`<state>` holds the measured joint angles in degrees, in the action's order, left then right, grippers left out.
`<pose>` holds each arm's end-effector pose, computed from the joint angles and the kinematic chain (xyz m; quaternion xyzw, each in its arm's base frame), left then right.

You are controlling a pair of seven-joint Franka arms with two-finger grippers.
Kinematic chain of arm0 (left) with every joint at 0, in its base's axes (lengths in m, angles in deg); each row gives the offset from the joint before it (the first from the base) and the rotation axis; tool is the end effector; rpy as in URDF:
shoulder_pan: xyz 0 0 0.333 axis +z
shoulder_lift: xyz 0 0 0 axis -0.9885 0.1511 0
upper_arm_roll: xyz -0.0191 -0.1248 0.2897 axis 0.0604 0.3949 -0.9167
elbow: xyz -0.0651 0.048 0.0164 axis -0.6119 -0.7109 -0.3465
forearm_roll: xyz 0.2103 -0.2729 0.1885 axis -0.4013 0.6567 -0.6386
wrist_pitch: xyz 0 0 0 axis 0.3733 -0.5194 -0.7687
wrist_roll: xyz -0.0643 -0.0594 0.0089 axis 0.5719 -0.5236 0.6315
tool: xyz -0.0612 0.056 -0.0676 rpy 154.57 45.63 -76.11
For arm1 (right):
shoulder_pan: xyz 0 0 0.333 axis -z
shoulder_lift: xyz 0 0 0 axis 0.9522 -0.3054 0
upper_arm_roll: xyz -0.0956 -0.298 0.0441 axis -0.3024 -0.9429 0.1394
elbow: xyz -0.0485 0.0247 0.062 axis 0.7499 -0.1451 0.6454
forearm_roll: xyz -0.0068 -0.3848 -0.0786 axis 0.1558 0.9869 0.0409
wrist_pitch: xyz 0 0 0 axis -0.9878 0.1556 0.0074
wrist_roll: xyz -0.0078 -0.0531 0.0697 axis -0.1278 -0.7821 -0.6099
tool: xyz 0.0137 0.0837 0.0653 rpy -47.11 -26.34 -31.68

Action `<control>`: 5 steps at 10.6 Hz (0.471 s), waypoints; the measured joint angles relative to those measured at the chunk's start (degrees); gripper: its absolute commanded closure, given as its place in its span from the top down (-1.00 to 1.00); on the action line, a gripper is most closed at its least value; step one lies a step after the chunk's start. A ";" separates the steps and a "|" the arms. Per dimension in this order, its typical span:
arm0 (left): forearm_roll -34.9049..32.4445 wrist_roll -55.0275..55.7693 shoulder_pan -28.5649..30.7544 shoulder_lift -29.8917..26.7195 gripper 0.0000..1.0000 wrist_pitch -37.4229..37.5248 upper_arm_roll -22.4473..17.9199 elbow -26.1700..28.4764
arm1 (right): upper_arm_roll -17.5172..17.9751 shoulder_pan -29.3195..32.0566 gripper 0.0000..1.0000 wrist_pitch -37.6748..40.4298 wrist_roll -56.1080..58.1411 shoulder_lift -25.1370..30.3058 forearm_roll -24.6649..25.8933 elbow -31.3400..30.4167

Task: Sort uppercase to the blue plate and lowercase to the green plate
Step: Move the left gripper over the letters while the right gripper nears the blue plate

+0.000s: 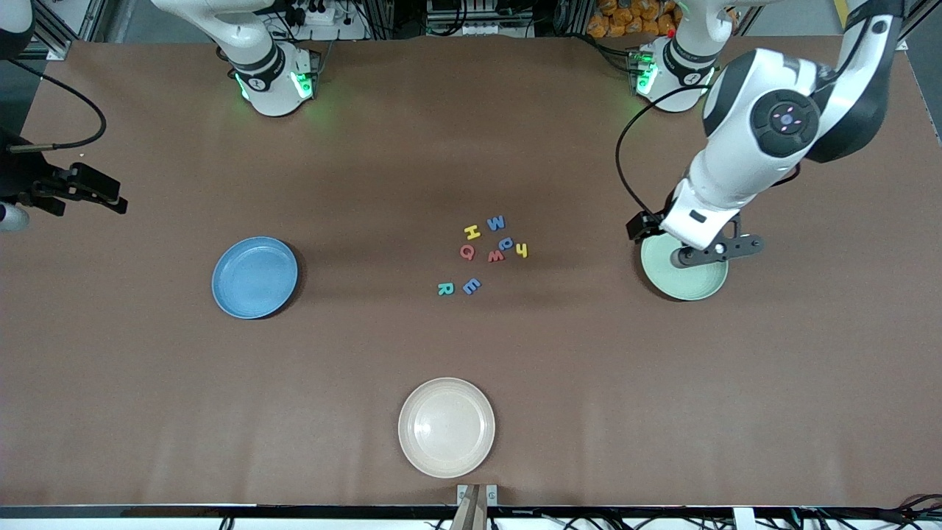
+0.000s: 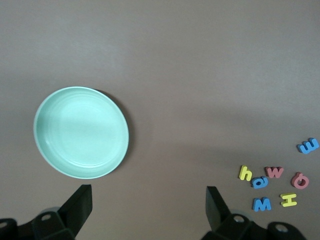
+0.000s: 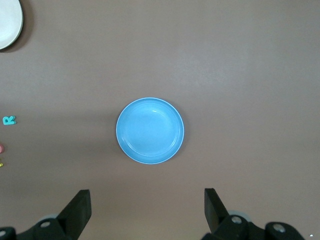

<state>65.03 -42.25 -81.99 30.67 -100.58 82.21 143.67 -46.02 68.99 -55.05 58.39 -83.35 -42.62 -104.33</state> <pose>0.5416 -0.2187 0.4364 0.9962 0.0826 -0.0258 0.0043 0.5612 -0.0166 0.6056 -0.9997 -0.0071 0.0151 0.0167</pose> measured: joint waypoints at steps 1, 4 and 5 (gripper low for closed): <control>0.00 0.23 -0.24 0.48 1.00 -2.24 0.16 1.40 | 0.58 -0.03 1.00 -0.03 0.00 0.00 -0.01 -0.06; 0.00 3.13 -2.24 2.81 1.00 -10.63 0.44 6.00 | 1.30 -0.16 1.00 -0.79 -0.02 -0.12 -0.12 -0.58; -0.15 6.43 -3.93 4.40 1.00 -13.36 0.58 6.90 | 1.34 -0.17 1.00 -0.96 -0.02 -0.18 -0.24 -0.58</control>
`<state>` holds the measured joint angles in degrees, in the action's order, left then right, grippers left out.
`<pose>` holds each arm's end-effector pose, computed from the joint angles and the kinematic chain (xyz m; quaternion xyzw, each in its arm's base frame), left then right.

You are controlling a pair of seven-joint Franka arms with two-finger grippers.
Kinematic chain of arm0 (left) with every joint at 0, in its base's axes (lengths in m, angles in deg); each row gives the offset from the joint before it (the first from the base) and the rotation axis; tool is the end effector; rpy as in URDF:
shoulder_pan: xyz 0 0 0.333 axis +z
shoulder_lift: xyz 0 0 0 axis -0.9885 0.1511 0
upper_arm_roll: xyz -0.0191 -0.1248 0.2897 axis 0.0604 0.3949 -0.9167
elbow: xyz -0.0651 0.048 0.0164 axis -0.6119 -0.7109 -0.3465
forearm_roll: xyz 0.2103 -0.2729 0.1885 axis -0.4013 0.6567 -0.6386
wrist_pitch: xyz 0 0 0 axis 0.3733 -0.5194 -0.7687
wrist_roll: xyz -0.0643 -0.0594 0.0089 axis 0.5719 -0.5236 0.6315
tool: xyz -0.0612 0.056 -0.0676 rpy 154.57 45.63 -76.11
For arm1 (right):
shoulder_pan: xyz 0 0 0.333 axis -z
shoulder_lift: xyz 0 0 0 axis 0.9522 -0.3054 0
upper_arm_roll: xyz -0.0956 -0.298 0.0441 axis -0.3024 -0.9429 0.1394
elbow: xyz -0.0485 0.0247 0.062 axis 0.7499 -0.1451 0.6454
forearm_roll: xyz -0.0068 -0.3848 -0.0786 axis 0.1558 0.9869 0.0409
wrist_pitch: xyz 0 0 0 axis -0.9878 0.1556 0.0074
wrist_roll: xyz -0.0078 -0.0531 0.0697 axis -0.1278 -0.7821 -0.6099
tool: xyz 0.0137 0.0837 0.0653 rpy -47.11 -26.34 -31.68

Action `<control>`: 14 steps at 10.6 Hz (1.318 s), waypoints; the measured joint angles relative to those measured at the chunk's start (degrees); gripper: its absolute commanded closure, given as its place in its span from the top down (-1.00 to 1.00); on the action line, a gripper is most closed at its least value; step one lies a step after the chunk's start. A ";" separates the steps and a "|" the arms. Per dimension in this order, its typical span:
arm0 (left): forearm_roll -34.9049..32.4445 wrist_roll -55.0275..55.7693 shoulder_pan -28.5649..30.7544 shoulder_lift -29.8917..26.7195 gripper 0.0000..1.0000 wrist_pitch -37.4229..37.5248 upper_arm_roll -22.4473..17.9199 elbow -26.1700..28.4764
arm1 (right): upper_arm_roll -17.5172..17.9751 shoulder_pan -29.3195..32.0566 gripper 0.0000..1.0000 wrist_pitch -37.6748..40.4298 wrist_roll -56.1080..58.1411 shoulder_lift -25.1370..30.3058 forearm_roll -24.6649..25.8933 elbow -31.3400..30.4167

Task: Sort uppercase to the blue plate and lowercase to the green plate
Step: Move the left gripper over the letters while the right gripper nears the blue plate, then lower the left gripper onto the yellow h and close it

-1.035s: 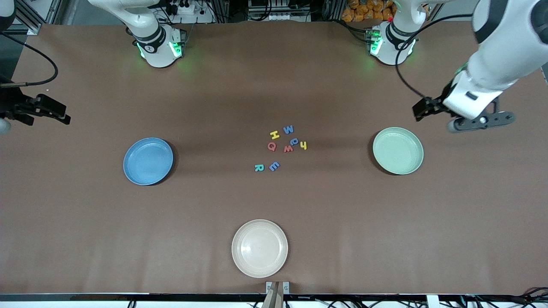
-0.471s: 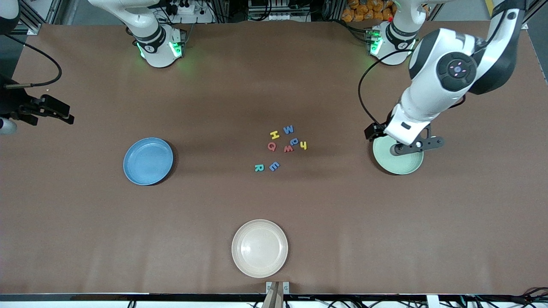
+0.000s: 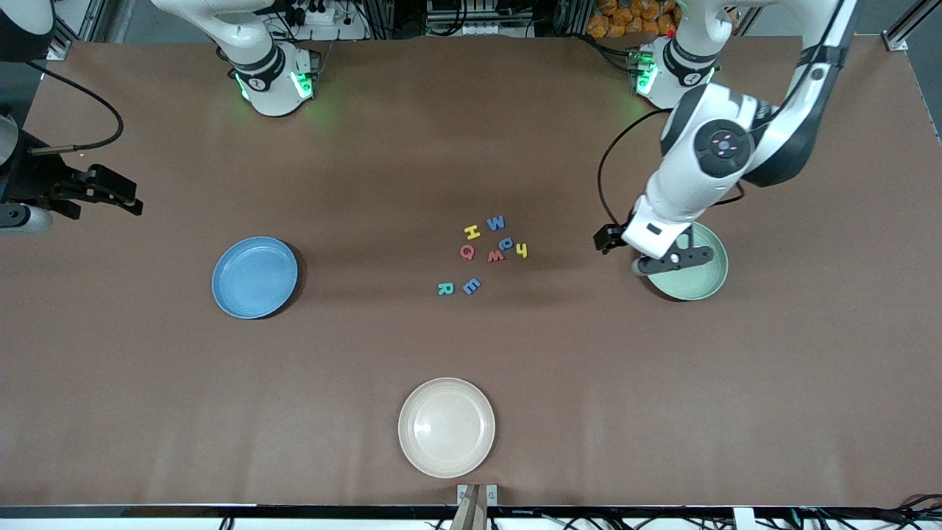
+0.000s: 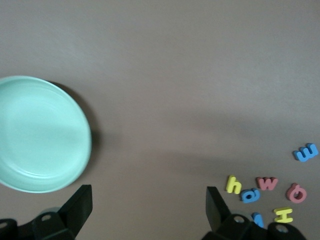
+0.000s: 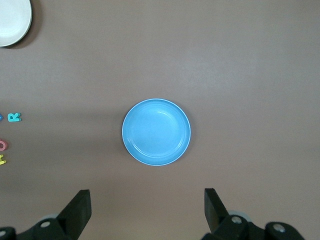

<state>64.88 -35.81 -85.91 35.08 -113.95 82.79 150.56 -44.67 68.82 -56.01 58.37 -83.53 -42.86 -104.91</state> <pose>0.5241 -0.2617 0.3599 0.9945 0.0999 -0.0164 0.0260 0.5637 -0.0014 0.6005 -0.9995 -0.0199 0.0135 0.0187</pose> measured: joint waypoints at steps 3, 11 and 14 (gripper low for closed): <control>-5.70 9.77 -4.06 5.61 1.00 -6.18 1.49 0.36 | 0.99 -0.47 0.98 -0.64 -0.22 -0.83 -0.19 -0.11; -21.41 17.63 -7.53 18.71 0.61 -16.34 5.50 -1.40 | 10.27 -1.47 0.98 -4.65 -5.04 -6.37 -0.25 -1.34; -21.81 17.63 -7.94 20.15 0.59 -17.09 5.72 -2.42 | 13.26 -3.07 0.96 -11.00 -9.88 -11.36 -0.24 -1.56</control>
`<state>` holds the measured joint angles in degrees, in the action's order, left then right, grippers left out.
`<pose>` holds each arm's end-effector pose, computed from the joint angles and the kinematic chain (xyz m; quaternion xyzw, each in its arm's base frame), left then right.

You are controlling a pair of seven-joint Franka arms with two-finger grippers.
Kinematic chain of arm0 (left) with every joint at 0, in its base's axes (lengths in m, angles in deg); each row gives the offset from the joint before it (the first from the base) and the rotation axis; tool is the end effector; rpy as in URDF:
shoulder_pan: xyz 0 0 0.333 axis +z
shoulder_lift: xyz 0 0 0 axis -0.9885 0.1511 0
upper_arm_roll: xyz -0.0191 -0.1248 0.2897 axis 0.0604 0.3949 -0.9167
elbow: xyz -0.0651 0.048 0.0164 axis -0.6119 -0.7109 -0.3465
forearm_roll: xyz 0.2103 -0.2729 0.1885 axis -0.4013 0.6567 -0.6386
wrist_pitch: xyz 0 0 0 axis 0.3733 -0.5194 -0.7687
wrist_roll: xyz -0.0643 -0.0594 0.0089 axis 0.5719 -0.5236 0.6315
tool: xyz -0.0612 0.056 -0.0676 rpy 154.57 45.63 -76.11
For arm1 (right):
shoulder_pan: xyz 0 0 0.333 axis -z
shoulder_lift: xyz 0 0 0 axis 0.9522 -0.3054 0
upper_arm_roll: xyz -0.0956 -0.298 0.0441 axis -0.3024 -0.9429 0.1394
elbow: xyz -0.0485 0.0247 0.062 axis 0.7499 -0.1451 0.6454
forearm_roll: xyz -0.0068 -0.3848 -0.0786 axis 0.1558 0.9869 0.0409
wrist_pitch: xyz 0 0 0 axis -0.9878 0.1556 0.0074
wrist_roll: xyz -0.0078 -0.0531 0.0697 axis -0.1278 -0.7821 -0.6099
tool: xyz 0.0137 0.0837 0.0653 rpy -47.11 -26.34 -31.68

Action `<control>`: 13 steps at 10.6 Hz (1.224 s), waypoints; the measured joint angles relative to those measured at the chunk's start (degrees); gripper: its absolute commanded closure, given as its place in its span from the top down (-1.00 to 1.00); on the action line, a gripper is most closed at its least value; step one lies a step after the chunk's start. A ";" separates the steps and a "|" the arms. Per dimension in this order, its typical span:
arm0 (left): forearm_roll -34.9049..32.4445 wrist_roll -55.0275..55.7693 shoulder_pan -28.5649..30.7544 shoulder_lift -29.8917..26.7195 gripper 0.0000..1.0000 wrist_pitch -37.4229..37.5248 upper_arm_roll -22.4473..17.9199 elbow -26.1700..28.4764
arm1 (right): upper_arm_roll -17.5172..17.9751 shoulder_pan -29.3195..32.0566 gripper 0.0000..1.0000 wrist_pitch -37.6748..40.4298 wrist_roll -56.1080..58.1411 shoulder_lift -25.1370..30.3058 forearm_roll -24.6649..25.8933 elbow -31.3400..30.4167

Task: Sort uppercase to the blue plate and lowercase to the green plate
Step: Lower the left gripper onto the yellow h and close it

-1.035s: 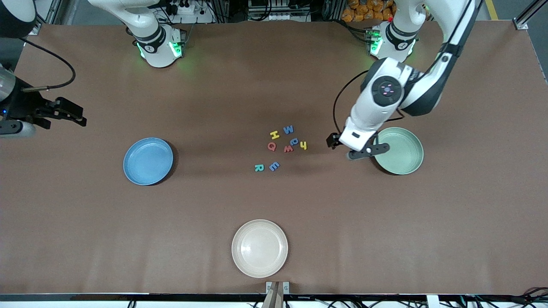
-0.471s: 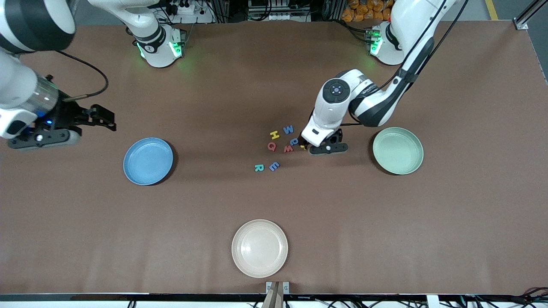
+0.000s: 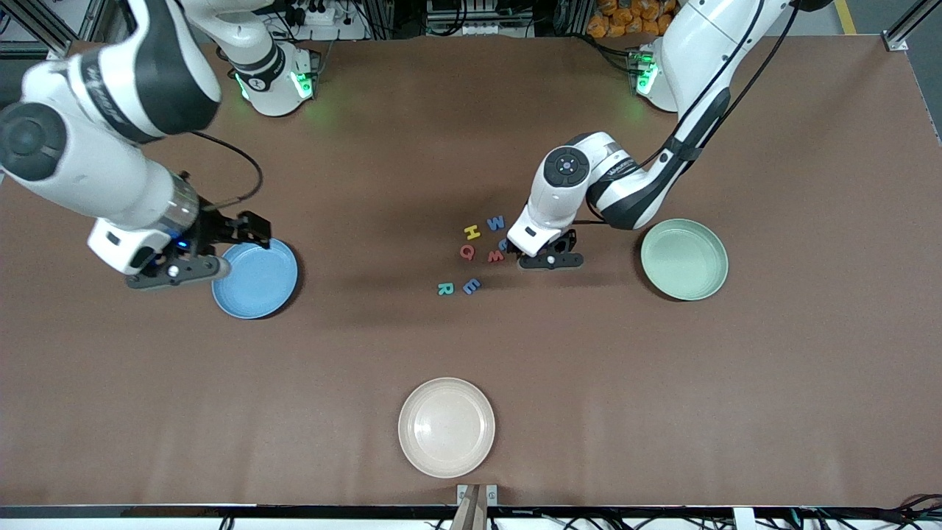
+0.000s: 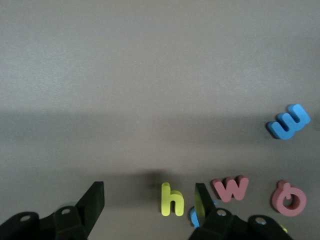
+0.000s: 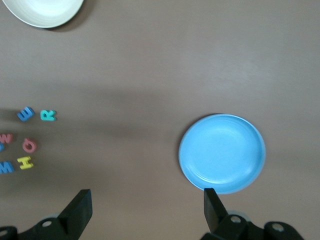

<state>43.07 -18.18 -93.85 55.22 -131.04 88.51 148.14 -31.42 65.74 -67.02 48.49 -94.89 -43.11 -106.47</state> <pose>0.4718 -0.3980 0.2204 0.9993 0.0135 0.0208 0.0273 0.6017 0.1649 0.4871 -0.9964 -0.0701 0.0364 0.0322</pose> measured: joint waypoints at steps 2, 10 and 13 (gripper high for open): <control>-1.59 0.00 -0.26 1.24 0.59 -0.80 0.03 -0.04 | 1.09 -1.01 0.90 -2.98 -2.44 -3.35 0.10 -0.04; -5.49 2.82 -1.68 5.37 0.33 -3.62 -0.06 -1.13 | 1.11 -0.89 0.51 -5.35 -2.83 -5.64 0.08 -0.02; -5.80 2.00 -0.67 5.26 0.18 -3.61 -0.09 -1.32 | 1.30 -1.01 0.45 -6.60 -3.40 -6.23 0.03 -0.02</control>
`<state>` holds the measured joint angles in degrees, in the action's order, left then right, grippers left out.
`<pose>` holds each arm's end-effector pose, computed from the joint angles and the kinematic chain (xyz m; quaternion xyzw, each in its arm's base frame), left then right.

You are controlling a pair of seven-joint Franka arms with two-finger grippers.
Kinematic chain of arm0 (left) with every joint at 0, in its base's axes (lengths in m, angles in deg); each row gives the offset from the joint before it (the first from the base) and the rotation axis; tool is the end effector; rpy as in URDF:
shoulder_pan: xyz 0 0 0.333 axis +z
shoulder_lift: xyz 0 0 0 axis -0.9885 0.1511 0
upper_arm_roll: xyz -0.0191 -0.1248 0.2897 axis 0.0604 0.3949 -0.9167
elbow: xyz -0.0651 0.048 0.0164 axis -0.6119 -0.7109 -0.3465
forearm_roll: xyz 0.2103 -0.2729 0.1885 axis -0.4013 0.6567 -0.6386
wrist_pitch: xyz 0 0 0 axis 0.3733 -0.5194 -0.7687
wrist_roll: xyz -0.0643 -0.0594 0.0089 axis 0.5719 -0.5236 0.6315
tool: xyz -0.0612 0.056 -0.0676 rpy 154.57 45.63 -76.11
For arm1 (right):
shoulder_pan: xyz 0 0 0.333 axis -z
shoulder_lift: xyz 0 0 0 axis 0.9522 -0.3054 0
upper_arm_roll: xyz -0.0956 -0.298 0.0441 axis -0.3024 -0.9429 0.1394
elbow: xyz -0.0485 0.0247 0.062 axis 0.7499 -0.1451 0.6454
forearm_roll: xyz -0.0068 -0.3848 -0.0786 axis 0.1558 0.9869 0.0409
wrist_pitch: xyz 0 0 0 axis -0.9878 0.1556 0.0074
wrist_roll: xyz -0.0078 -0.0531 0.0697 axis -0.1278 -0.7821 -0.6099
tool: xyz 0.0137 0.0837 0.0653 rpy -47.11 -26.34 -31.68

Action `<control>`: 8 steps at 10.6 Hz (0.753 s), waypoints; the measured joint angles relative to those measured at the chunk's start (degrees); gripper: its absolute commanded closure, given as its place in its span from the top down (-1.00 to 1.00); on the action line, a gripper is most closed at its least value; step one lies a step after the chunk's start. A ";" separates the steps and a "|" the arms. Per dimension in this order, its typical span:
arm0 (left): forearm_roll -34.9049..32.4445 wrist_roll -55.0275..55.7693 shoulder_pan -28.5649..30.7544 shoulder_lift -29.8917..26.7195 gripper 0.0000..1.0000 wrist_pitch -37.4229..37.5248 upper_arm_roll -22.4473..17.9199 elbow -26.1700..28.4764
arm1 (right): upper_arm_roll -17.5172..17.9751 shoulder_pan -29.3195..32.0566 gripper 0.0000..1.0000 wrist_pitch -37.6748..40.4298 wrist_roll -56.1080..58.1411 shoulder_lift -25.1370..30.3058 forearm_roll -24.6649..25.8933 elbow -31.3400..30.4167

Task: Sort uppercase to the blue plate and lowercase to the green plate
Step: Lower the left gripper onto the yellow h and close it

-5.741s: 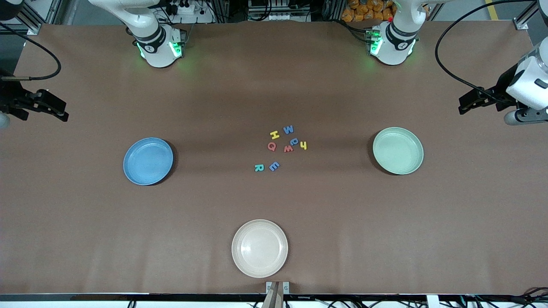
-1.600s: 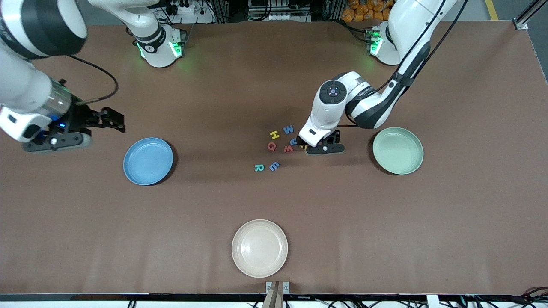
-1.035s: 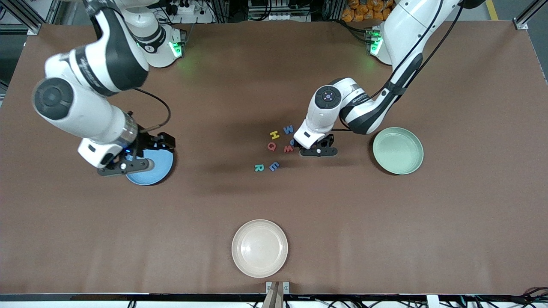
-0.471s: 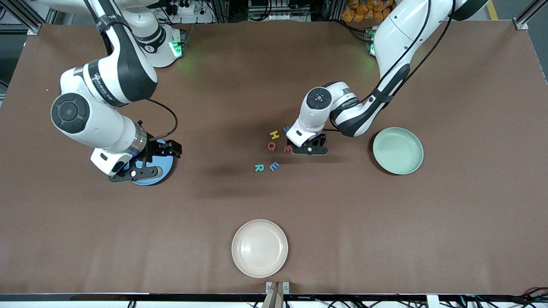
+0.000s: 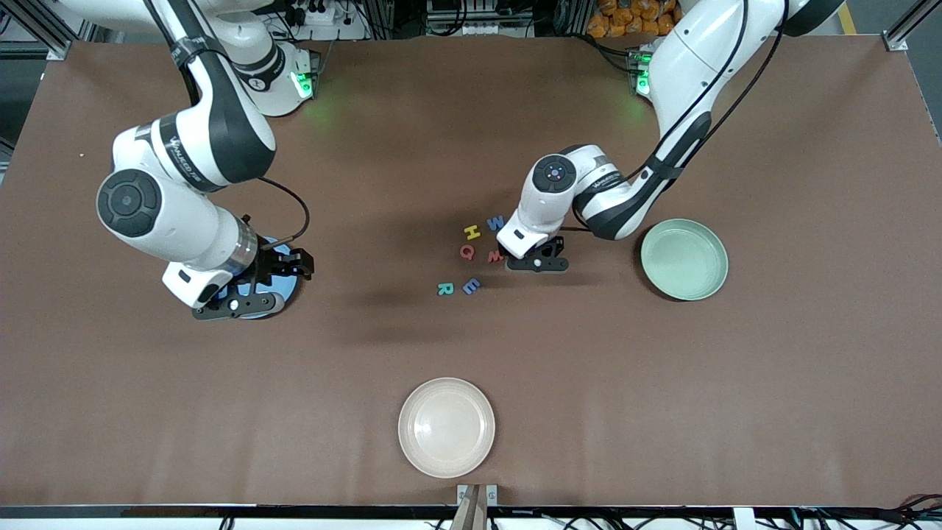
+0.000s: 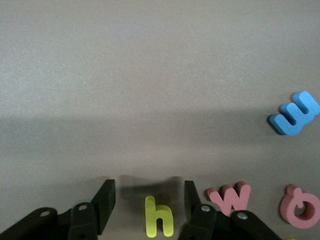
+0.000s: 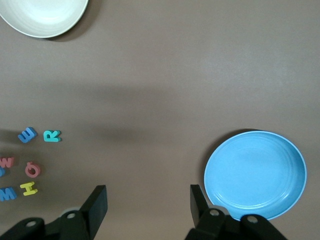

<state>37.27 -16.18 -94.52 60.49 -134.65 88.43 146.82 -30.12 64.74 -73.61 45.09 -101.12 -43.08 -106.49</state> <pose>0.4664 -0.4092 0.1843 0.9990 -0.0108 0.0268 0.0338 0.6208 0.1924 0.4286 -0.9969 -0.0556 0.0366 0.0422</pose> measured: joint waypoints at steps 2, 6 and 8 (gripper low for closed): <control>-0.02 0.00 -0.05 0.00 0.15 0.01 0.01 0.08 | 0.20 -0.46 0.45 -0.78 -0.91 -0.75 0.00 0.00; -0.02 0.00 -0.37 0.01 0.14 0.03 0.05 0.80 | 0.14 -0.46 0.44 -0.85 -2.95 -1.09 -0.01 0.18; -0.02 0.00 -0.65 0.02 0.14 0.03 0.10 1.09 | 0.14 -0.40 0.36 -1.11 -4.02 -1.09 -0.01 0.30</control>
<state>37.26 -16.18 -95.16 60.50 -134.62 88.52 147.91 -29.98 64.34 -74.72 41.07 -102.21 -43.09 -106.19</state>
